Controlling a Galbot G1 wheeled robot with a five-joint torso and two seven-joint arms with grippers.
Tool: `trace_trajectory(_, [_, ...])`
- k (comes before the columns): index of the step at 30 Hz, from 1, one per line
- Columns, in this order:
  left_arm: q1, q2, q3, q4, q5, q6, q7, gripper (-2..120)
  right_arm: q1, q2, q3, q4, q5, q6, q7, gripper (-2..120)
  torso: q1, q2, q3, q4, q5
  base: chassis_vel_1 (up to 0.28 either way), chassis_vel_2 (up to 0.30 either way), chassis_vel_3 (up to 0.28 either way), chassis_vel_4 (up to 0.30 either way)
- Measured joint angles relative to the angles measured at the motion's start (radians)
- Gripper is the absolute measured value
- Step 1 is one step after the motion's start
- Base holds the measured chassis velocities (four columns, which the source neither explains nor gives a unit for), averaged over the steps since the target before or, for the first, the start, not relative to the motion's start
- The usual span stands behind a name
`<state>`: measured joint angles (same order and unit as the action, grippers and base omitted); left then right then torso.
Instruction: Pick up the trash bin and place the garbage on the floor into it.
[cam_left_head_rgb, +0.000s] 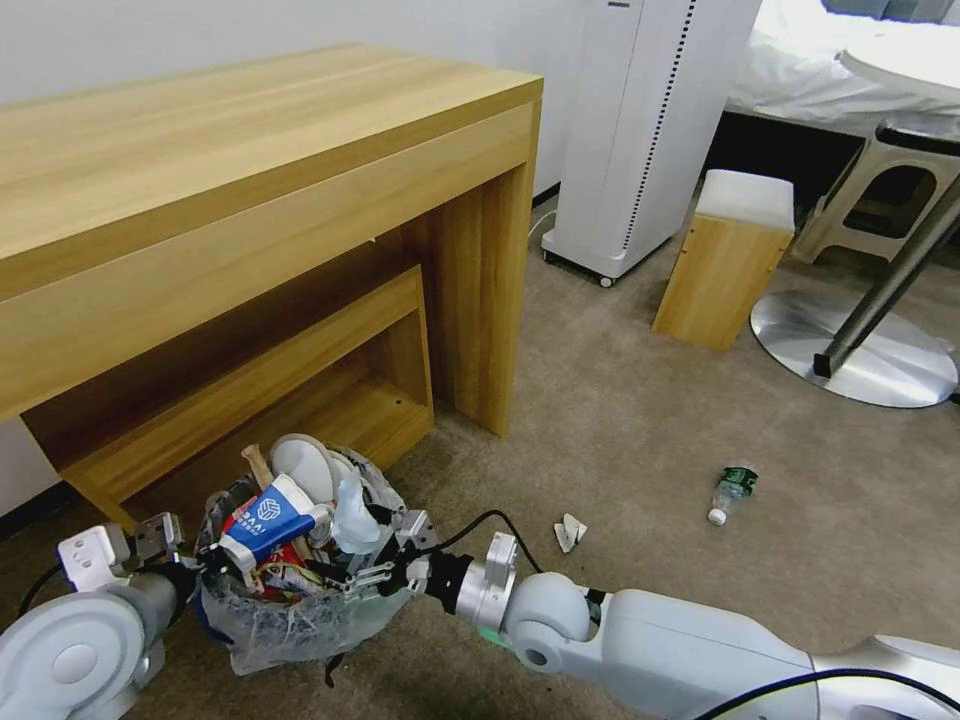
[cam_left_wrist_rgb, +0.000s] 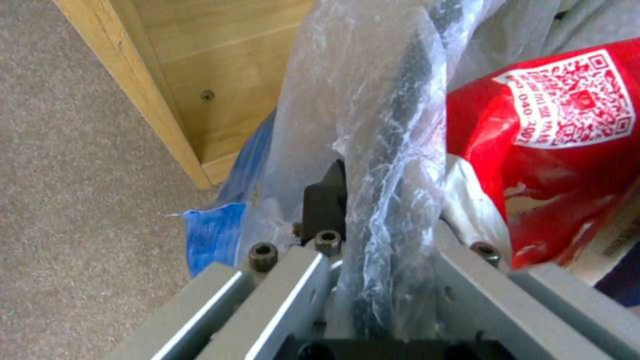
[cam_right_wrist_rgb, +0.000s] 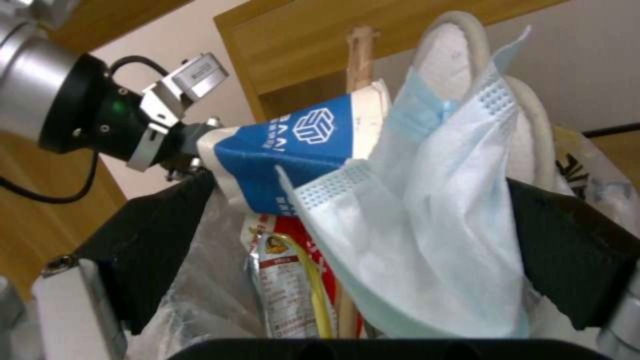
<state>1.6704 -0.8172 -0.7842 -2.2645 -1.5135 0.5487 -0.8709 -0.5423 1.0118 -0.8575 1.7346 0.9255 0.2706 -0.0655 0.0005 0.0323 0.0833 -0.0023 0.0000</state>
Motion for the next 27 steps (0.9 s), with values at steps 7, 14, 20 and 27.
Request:
trace_trajectory(7, [0.015, -0.015, -0.004, -0.021, 0.008, 0.002, -0.003, 0, 0.014, 0.045, -0.025, -0.019, 0.0, -0.011, 0.046, 100, 0.0, 0.0, 0.0, -0.0001, -0.0001, 0.0, 0.0, 0.0, 0.0])
trace_trajectory(14, [0.036, -0.036, -0.014, -0.039, 0.025, 0.005, -0.006, 0, 0.086, 0.125, -0.064, -0.025, 0.0, -0.022, 0.086, 100, 0.0, 0.0, 0.0, 0.0005, 0.0, 0.0, 0.0, 0.0, 0.0])
trace_trajectory(20, [0.045, -0.044, -0.019, -0.057, 0.027, 0.005, -0.006, 0, 0.135, 0.114, -0.066, -0.004, 0.004, -0.032, 0.099, 100, 0.0, 0.0, 0.0, -0.0001, -0.0001, 0.0, 0.0, 0.0, 0.0])
trace_trajectory(27, [0.066, -0.063, -0.024, -0.07, 0.044, 0.008, -0.007, 0, 0.137, 0.111, -0.066, 0.004, 0.001, -0.035, 0.104, 100, 0.0, 0.0, 0.0, 0.0001, -0.0001, 0.0, 0.0, 0.0, 0.0])
